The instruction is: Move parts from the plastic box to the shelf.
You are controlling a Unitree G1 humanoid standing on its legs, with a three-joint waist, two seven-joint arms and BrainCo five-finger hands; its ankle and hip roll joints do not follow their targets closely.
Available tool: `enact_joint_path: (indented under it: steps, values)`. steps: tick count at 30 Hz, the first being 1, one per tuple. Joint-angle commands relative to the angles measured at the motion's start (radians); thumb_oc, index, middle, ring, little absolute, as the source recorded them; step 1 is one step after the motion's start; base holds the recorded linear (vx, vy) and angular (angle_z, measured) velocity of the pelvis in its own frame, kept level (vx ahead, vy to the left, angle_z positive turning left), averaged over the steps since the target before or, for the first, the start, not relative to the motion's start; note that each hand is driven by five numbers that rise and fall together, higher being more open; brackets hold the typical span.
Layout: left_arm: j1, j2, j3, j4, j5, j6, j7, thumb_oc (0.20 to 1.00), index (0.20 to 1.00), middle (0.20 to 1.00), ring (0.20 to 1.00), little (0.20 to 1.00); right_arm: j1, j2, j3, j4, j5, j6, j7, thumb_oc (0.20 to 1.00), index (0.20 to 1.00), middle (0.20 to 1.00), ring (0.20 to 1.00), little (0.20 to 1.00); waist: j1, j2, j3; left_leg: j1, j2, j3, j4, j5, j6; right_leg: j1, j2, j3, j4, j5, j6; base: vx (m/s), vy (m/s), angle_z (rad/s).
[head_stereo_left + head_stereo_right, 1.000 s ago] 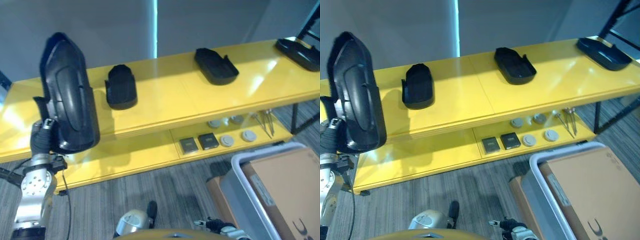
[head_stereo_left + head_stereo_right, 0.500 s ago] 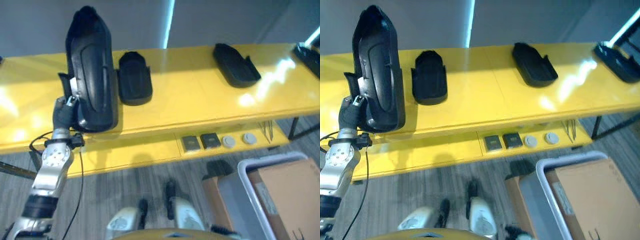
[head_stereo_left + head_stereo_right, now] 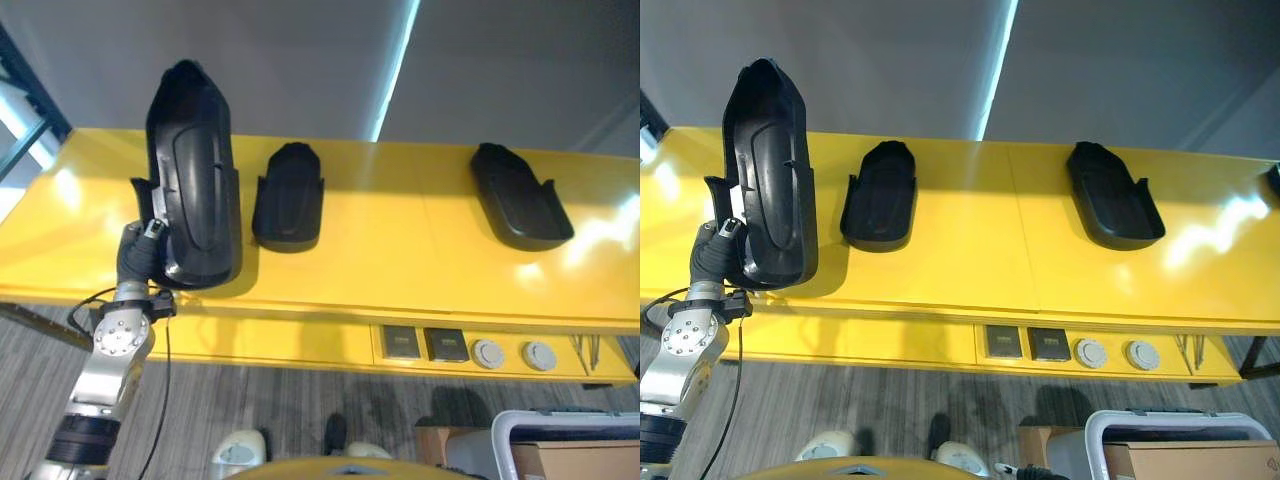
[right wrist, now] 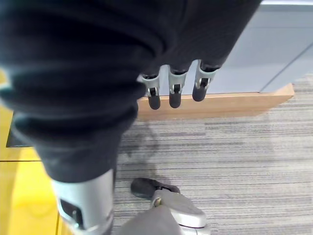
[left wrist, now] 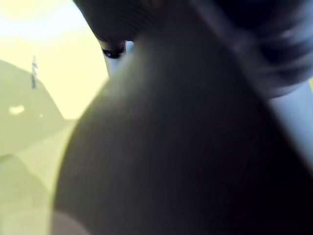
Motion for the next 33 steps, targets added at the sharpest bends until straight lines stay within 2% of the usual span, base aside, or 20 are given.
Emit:
enact_joint_path:
  steps: [1, 2, 5, 9, 12, 14, 15, 18, 21, 24, 25, 27, 30, 33]
  values:
    - [-0.071, -0.009, 0.041, -0.113, 0.02, -0.079, 0.007, 0.2, 0.2, 0.2, 0.2, 0.2, 0.002, -0.049, 0.016, 0.034, -0.035, -0.004, 0.005, 1.0, 1.0, 1.0, 1.0, 1.0, -0.008, 0.046, -0.023, -0.016, 0.033, 0.0, -0.134, 0.192, 0.009, -0.027, -0.001, 0.038, 0.121, -0.093, 0.115, -0.03, 0.456, 0.19]
    - [-0.08, -0.013, 0.031, -0.115, 0.014, -0.077, 0.011, 0.2, 0.2, 0.2, 0.2, 0.2, 0.002, -0.06, 0.015, 0.036, -0.041, -0.004, 0.005, 1.0, 1.0, 1.0, 1.0, 1.0, -0.012, 0.054, -0.022, -0.025, 0.073, 0.001, -0.142, 0.226, -0.005, -0.03, -0.02, 0.038, 0.129, -0.096, 0.118, -0.03, 0.331, 0.12]
    - [-0.098, -0.018, 0.016, -0.107, 0.017, -0.071, 0.024, 0.2, 0.2, 0.2, 0.2, 0.2, -0.011, -0.079, 0.017, 0.037, -0.05, 0.002, 0.01, 1.0, 1.0, 1.0, 1.0, 1.0, -0.015, 0.066, -0.013, -0.02, 0.073, -0.023, -0.125, 0.202, -0.006, -0.045, -0.057, 0.044, 0.161, -0.102, 0.128, -0.03, 0.471, 0.15]
    - [-0.115, 0.011, 0.008, -0.096, 0.048, -0.035, 0.024, 0.2, 0.2, 0.2, 0.2, 0.2, -0.032, -0.067, 0.001, 0.03, -0.033, 0.007, 0.0, 1.0, 1.0, 1.0, 1.0, 1.0, -0.004, 0.063, 0.006, -0.024, -0.001, -0.024, -0.026, 0.099, 0.026, -0.057, -0.173, 0.06, 0.21, -0.069, 0.199, 0.01, 0.515, -0.09]
    - [-0.113, 0.032, 0.012, -0.095, 0.058, -0.02, 0.009, 0.2, 0.2, 0.2, 0.2, 0.2, -0.017, -0.049, -0.011, 0.017, -0.031, -0.006, 0.0, 1.0, 1.0, 1.0, 1.0, 1.0, 0.008, 0.056, 0.021, -0.034, -0.046, -0.034, 0.02, 0.055, 0.058, -0.046, -0.23, 0.068, 0.224, -0.048, 0.229, 0.03, 0.305, -0.19]
    - [-0.103, 0.06, 0.024, -0.087, 0.051, -0.012, -0.005, 0.2, 0.2, 0.2, 0.2, 0.2, 0.002, -0.033, -0.024, -0.001, -0.028, -0.024, -0.012, 1.0, 1.0, 1.0, 1.0, 1.0, 0.021, 0.05, 0.033, -0.024, -0.092, -0.037, 0.024, 0.023, 0.088, -0.054, -0.284, 0.055, 0.246, 0.009, 0.241, 0.01, 0.309, -0.04]
    - [-0.09, 0.07, 0.033, -0.084, 0.049, -0.016, -0.011, 0.2, 0.2, 0.2, 0.2, 0.2, 0.005, -0.03, -0.031, -0.013, -0.032, -0.022, -0.012, 1.0, 1.0, 1.0, 1.0, 1.0, 0.027, 0.048, 0.036, -0.016, -0.105, -0.031, 0.018, 0.016, 0.097, -0.063, -0.295, 0.043, 0.264, 0.026, 0.243, 0.0, 0.286, -0.01]
    - [-0.053, 0.087, 0.073, -0.085, 0.046, -0.019, -0.023, 0.2, 0.2, 0.2, 0.2, 0.2, 0.015, -0.03, -0.032, -0.052, -0.047, -0.008, -0.002, 1.0, 1.0, 1.0, 1.0, 1.0, 0.035, 0.049, 0.036, 0.002, -0.124, -0.007, -0.003, 0.01, 0.113, -0.075, -0.278, 0.015, 0.294, 0.016, 0.242, 0.01, 0.178, -0.21]
    - [-0.052, 0.109, 0.1, -0.048, 0.042, -0.007, 0.025, 0.2, 0.2, 0.2, 0.2, 0.2, 0.04, -0.031, -0.004, -0.077, -0.074, -0.011, 0.003, 1.0, 1.0, 1.0, 1.0, 1.0, 0.006, 0.045, 0.028, 0.024, -0.148, 0.009, -0.045, 0.014, 0.124, -0.113, -0.18, 0.029, 0.289, -0.019, 0.238, 0.05, 0.083, -0.3]
    - [-0.076, 0.104, 0.104, -0.015, 0.092, 0.025, 0.079, 0.2, 0.2, 0.2, 0.2, 0.2, 0.041, -0.031, 0.017, -0.052, -0.116, -0.018, 0.01, 1.0, 1.0, 1.0, 1.0, 1.0, -0.002, 0.035, 0.017, 0.02, -0.149, 0.019, -0.053, 0.017, 0.123, -0.107, -0.14, 0.039, 0.227, -0.034, 0.221, 0.06, -0.097, -0.02]
    - [-0.112, 0.113, 0.091, 0.028, 0.144, 0.055, 0.092, 0.2, 0.2, 0.2, 0.2, 0.2, 0.038, -0.039, 0.043, -0.03, -0.104, -0.028, 0.006, 1.0, 1.0, 1.0, 1.0, 1.0, -0.012, 0.029, 0.005, 0.006, -0.141, 0.023, -0.057, 0.03, 0.116, -0.09, -0.1, 0.064, 0.18, -0.046, 0.202, 0.05, -0.141, 0.18]
    - [-0.132, 0.13, 0.087, 0.05, 0.173, 0.077, 0.096, 0.2, 0.2, 0.2, 0.2, 0.2, 0.038, -0.045, 0.055, -0.032, -0.1, -0.025, 0.011, 1.0, 1.0, 1.0, 1.0, 1.0, -0.016, 0.026, -0.001, 0.005, -0.132, 0.031, -0.058, 0.037, 0.11, -0.075, -0.087, 0.064, 0.16, -0.049, 0.194, 0.1, -0.121, 0.11]
    - [-0.169, 0.182, 0.081, 0.1, 0.192, 0.145, 0.067, 0.2, 0.2, 0.2, 0.2, 0.2, 0.045, -0.061, 0.071, -0.065, -0.105, 0.001, 0.021, 1.0, 1.0, 1.0, 1.0, 1.0, -0.029, 0.027, -0.013, 0.005, -0.112, 0.046, -0.064, 0.048, 0.102, -0.063, -0.071, 0.065, 0.141, -0.055, 0.185, 0.1, -0.08, 0.02]
    - [-0.237, 0.251, 0.051, 0.215, 0.198, 0.194, 0.037, 0.2, 0.2, 0.2, 0.2, 0.2, 0.061, -0.077, 0.085, -0.101, -0.117, 0.028, 0.033, 1.0, 1.0, 1.0, 1.0, 1.0, -0.053, 0.033, -0.025, 0.01, -0.094, 0.062, -0.069, 0.057, 0.094, -0.054, -0.054, 0.072, 0.135, -0.066, 0.177, 0.11, -0.055, -0.01]
